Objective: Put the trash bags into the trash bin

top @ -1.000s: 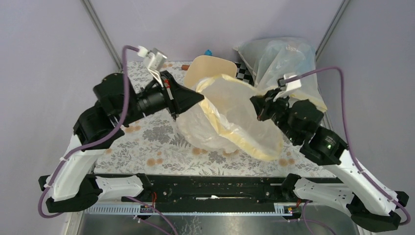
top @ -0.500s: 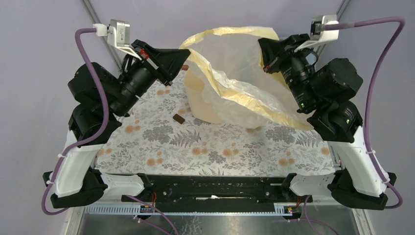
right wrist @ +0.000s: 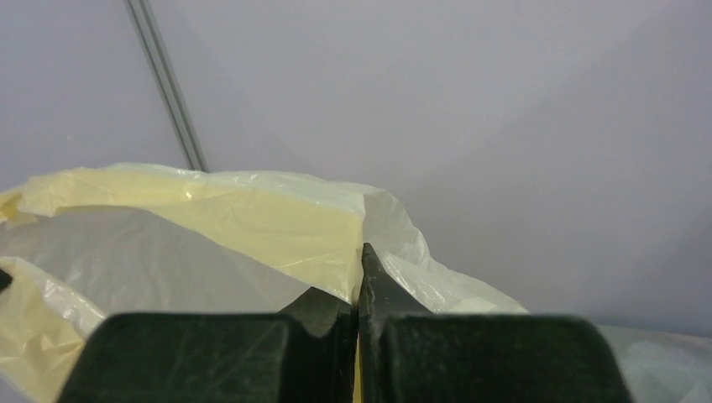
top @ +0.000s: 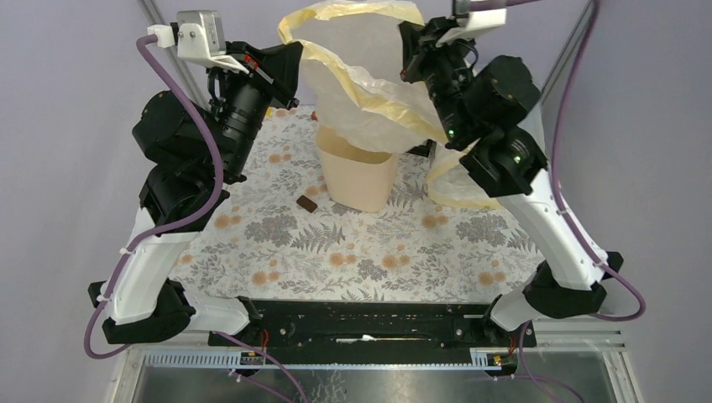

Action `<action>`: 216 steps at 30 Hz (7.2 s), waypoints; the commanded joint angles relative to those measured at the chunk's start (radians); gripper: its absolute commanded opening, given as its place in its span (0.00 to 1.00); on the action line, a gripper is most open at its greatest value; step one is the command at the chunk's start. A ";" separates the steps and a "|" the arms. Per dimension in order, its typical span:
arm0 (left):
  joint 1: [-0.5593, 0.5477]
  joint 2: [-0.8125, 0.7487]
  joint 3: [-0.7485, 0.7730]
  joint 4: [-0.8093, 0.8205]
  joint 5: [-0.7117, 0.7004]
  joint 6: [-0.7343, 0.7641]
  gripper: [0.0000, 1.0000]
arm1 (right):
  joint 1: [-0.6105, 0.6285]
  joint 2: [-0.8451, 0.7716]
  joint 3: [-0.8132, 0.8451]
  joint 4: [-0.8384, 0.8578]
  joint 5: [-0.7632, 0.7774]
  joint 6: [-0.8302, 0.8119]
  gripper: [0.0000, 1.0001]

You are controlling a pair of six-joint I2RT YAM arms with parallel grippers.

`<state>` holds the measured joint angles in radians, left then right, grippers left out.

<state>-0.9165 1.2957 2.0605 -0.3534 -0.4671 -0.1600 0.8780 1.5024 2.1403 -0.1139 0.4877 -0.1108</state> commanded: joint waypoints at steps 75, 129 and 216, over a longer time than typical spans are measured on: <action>0.116 -0.031 -0.263 0.023 0.261 -0.233 0.00 | -0.064 0.034 -0.327 -0.212 -0.111 -0.151 0.00; 0.184 -0.129 -0.323 -0.026 0.284 -0.244 0.00 | -0.141 0.321 -0.297 -0.356 -0.236 -0.167 0.00; 0.697 0.029 -0.726 0.296 0.530 -0.386 0.69 | -0.189 0.615 -0.207 -0.574 -0.370 -0.112 0.40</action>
<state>-0.2253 1.4406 1.4097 -0.1555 0.1375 -0.6216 0.6785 2.1040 1.9305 -0.6964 0.1368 -0.1989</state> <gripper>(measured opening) 0.655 0.394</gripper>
